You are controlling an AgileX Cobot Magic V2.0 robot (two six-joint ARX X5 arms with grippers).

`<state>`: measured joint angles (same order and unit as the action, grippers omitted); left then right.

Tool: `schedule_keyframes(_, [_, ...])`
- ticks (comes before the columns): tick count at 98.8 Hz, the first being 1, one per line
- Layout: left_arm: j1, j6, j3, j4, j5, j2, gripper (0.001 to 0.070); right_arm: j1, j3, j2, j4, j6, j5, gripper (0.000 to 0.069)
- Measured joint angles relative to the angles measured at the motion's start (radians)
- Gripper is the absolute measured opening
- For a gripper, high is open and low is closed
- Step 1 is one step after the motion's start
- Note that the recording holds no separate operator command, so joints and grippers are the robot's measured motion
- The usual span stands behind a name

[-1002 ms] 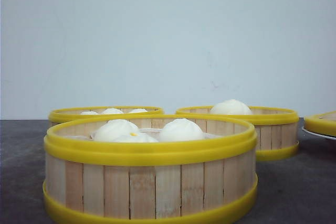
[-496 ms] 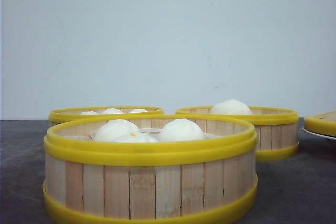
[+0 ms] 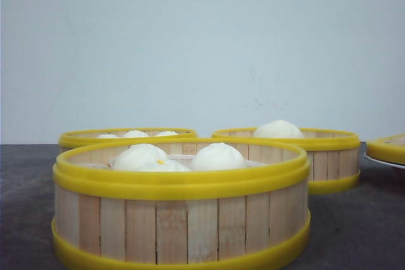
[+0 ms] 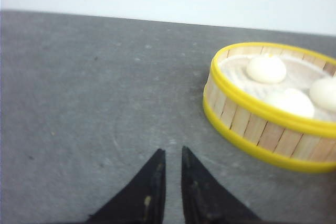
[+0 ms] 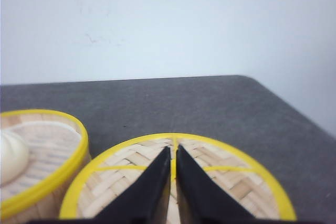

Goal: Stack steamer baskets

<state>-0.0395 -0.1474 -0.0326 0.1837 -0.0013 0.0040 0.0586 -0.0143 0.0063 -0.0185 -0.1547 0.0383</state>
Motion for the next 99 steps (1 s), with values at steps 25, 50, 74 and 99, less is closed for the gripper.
schedule_keyframes(25, [0.000, -0.109, 0.000, 0.000, 0.000, 0.000, 0.0028, 0.000, 0.000, 0.000, 0.066, -0.166, -0.095, 0.0014])
schedule_keyframes(50, [0.000, -0.136, 0.000, 0.000, -0.001, 0.000, 0.0028, 0.000, 0.000, 0.000, 0.064, -0.197, -0.100, 0.0014])
schedule_keyframes(74, [0.000, -0.221, 0.000, -0.002, -0.023, 0.000, 0.0024, 0.000, 0.000, 0.000, 0.032, -0.249, -0.116, 0.0013])
schedule_keyframes(99, [0.000, -0.304, -0.075, -0.027, -0.034, 0.034, 0.0024, 0.000, -0.107, 0.060, 0.031, -0.356, -0.037, 0.0010])
